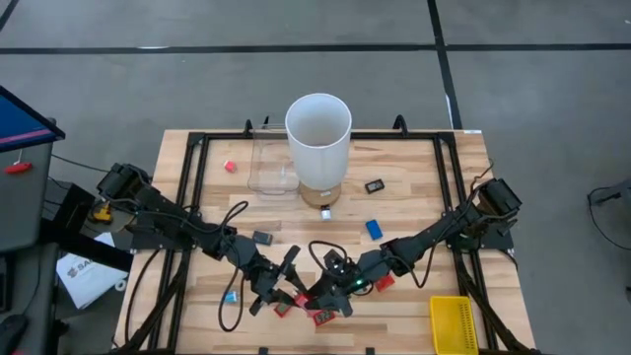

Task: Pick & Place Office items
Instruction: Put the top red charger adapter into the transparent bin

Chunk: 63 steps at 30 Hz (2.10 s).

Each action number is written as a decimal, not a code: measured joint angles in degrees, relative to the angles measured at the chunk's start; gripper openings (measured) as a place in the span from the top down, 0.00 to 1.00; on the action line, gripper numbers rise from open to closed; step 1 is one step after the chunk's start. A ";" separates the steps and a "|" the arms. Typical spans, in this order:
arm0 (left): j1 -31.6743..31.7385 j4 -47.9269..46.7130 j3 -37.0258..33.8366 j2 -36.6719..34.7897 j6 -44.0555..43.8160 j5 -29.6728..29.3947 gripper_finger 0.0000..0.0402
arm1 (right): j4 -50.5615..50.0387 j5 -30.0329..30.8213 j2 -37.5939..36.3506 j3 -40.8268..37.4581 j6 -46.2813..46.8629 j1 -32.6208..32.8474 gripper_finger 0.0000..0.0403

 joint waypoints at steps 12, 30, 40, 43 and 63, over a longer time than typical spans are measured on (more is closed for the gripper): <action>0.12 -0.39 -0.02 0.00 0.00 -0.09 0.65 | 0.35 0.15 0.00 0.00 -0.07 0.02 0.29; 0.87 -0.51 -0.04 0.00 -0.06 0.04 0.64 | -0.50 0.26 0.00 0.02 1.65 0.54 0.26; 0.79 -0.24 -0.02 0.00 -0.24 0.17 0.64 | 0.82 1.77 0.00 0.02 2.41 1.87 0.26; 0.79 -0.49 -0.02 -0.12 -0.24 0.16 0.64 | 0.40 1.88 0.00 0.02 2.97 2.14 0.26; 1.88 -1.79 -0.02 -0.20 -0.22 -2.42 0.64 | -0.48 4.39 0.00 0.02 4.81 4.58 0.26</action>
